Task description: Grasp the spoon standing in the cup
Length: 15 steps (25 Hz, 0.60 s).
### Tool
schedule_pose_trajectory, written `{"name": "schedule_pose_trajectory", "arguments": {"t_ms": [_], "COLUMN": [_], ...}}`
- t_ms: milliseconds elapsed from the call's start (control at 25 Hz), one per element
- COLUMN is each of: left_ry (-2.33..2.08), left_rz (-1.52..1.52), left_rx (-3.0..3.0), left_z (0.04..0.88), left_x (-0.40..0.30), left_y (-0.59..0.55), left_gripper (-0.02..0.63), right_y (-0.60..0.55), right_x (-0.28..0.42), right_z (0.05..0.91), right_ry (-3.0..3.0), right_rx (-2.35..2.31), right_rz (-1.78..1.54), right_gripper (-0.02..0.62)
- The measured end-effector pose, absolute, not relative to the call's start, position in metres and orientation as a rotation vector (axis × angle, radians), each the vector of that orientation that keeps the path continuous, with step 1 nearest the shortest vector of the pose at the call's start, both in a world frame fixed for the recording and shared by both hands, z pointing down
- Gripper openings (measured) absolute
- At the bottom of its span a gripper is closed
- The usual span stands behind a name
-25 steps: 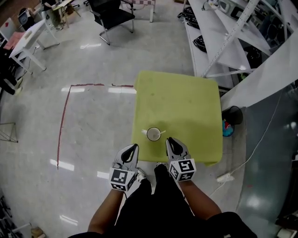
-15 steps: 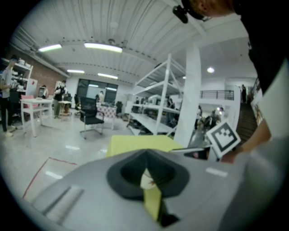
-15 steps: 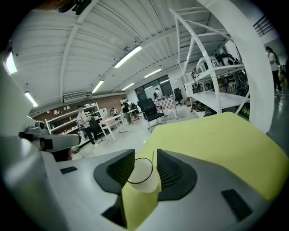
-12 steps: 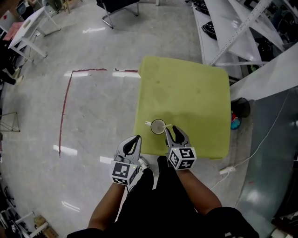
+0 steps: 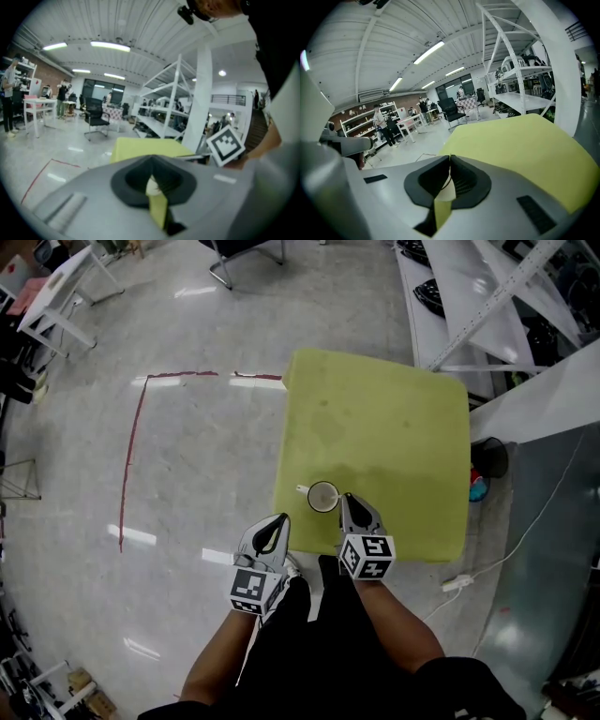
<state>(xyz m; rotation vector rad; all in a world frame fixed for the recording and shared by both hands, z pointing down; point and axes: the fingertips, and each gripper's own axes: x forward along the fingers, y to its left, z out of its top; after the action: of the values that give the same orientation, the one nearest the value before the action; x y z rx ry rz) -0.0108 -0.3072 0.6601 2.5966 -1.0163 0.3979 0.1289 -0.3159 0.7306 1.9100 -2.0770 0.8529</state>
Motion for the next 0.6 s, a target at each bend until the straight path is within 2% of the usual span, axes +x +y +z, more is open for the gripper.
{"name": "schedule_pose_trajectory", "arguments": {"t_ms": [600], "left_ry": [-1.038], "left_rz": [0.376], "left_rx": [2.614], "left_z": [0.648], "left_x": [-0.029], "left_y": [-0.308], "left_gripper": [0.006], "right_y": [-0.308], "right_x": [0.103], "right_z": [0.708], "right_ry": [-2.143], "right_rx": [1.795], "right_rz": [0.531], "right_gripper": [0.012]}}
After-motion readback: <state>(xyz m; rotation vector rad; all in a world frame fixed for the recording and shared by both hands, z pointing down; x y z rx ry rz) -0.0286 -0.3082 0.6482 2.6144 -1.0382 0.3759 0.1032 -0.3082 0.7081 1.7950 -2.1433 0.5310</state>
